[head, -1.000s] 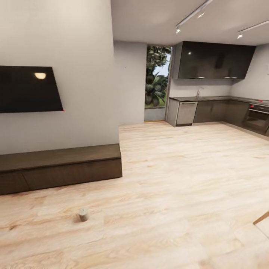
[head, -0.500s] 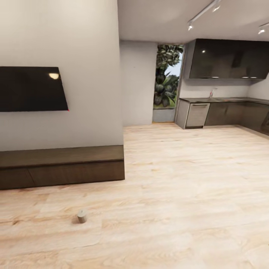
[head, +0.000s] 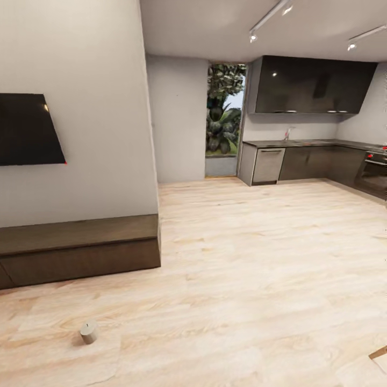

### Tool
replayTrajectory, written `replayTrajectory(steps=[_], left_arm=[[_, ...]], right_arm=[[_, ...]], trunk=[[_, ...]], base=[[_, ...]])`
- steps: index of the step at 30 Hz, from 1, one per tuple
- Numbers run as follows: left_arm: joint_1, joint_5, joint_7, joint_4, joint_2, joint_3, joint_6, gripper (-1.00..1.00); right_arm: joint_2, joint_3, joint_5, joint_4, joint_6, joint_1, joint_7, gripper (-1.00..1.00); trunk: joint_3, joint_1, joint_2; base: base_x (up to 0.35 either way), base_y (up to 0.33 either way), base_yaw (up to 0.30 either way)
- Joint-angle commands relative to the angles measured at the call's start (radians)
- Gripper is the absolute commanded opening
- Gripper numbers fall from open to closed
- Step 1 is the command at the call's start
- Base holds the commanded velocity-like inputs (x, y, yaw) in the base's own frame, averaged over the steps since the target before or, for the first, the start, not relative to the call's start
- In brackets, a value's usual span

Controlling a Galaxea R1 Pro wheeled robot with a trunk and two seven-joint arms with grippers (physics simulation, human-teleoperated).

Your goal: Place each of the two pumpkins and all three candles from the living room inside a cabinet in the living room (use any cabinet), then make sure every cabinet is closed, and position the cauldron so it is next to a table in the living room.

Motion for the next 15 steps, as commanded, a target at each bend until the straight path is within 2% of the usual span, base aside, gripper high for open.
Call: replayTrajectory(steps=[1,8,12,15], left_arm=[[0.000,0.000,-0.002,-0.001,0.000,0.000,-0.002,1.00],[0.000,0.000,-0.002,-0.001,0.000,0.000,-0.002,1.00],[0.001,0.001,-0.002,-0.001,0.000,0.000,-0.002,1.00],[0.000,0.002,-0.002,-0.001,0.000,0.000,-0.002,1.00]], right_arm=[[0.000,0.000,0.001,0.001,-0.003,-0.001,0.001,1.00],[0.000,0.000,0.000,0.001,-0.003,-0.001,0.001,1.00],[0.000,0.000,0.001,0.001,-0.003,-0.001,0.001,1.00],[0.000,0.000,0.000,0.001,-0.003,-0.001,0.001,1.00]], trunk=[[-0.001,0.000,0.000],[-0.001,0.000,0.000],[-0.001,0.000,0.000],[-0.001,0.000,0.000]], base=[[0.283,-0.197,-0.093],[0.303,-0.147,-0.030],[0.336,-0.004,-0.002],[0.285,0.151,0.000]])
